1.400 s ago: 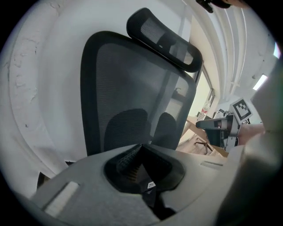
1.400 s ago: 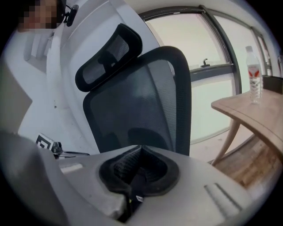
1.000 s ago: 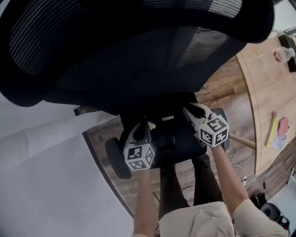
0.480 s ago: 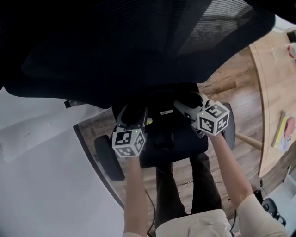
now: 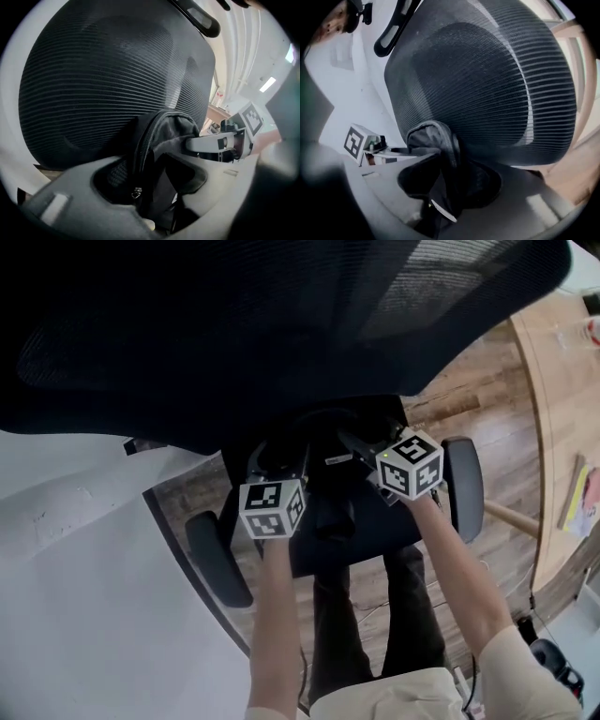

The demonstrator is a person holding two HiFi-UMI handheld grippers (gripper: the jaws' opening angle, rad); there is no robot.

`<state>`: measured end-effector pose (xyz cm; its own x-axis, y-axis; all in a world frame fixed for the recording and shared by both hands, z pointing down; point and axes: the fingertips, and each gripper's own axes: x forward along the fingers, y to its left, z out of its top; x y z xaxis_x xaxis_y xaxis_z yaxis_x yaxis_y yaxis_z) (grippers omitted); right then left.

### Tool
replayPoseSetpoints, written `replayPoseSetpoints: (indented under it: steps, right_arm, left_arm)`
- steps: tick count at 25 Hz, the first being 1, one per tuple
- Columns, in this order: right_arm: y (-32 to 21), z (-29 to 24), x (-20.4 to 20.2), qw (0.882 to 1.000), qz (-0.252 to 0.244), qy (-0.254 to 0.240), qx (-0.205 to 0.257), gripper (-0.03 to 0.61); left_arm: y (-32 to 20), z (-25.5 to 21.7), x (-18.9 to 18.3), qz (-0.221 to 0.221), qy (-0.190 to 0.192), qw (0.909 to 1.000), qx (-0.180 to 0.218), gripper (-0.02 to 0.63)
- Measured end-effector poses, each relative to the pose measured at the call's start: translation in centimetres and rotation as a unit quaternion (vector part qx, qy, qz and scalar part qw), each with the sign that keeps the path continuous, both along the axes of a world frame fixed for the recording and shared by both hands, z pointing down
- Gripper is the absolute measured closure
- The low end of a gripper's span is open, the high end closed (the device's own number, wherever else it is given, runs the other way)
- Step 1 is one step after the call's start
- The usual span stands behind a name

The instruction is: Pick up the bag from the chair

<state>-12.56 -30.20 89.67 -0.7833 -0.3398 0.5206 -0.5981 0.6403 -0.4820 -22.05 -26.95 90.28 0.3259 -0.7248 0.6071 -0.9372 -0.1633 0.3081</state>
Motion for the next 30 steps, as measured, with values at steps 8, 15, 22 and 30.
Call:
replayPoseSetpoints:
  steps: [8, 15, 22, 30]
  right_arm:
    - [2.5, -3.5, -0.3, 0.997, 0.013, 0.036, 0.074, 0.492]
    - [3.6, -11.2, -0.4, 0.993, 0.031, 0.039, 0.11, 0.494]
    - [5.7, -22.5, 0.6, 0.989, 0.024, 0.025, 0.141, 0.495]
    - [7.4, -32.7, 1.5, 0.986, 0.045, 0.028, 0.157, 0.497]
  left_arm:
    - [2.1, -3.6, 0.7, -0.004, 0.007, 0.9991, 0.04, 0.506]
    - [3.2, -11.2, 0.6, -0.009, -0.015, 0.9975, 0.069, 0.516]
    - [5.0, -22.3, 1.6, -0.013, -0.014, 0.9949, 0.099, 0.52]
    - [5.6, -32.1, 2.4, -0.014, 0.02, 0.9954, 0.093, 0.528]
